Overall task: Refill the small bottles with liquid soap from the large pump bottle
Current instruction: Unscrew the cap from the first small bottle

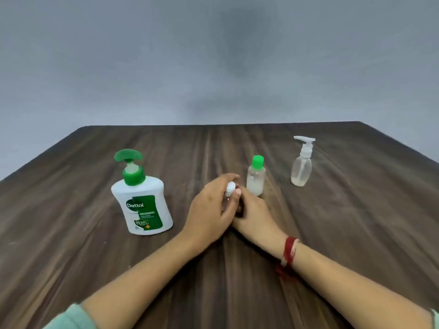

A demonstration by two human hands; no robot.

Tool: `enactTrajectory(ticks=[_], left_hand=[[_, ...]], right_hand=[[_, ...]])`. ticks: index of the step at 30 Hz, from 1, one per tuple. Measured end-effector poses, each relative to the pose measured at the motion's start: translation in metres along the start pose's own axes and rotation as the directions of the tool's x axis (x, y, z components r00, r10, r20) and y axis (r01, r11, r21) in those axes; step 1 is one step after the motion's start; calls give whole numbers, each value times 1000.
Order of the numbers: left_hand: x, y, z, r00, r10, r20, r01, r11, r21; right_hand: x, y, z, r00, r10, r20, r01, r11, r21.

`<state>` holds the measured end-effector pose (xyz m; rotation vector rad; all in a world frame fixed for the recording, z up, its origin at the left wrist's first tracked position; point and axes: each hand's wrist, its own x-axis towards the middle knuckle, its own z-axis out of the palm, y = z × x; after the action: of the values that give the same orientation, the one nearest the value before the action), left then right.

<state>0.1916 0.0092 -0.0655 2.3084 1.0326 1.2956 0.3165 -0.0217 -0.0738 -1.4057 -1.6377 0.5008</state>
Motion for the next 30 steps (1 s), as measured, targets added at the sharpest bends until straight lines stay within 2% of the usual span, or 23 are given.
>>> enactTrajectory(ticks=[8,15,30], left_hand=[[-7,5,0,1000,-9,-3,9,1000,20],[-10,22,6,999,-8,35,12,994,-108],[-28,18,12,992,-35,-120,22,995,-101]], right_hand=[[-8,-1,0,1000,31,-4,-31,999,8],[-8,-4,-6,1000,-15,0,15,1000,-23],[-7,9,13,996,-86,22,84,994,72]])
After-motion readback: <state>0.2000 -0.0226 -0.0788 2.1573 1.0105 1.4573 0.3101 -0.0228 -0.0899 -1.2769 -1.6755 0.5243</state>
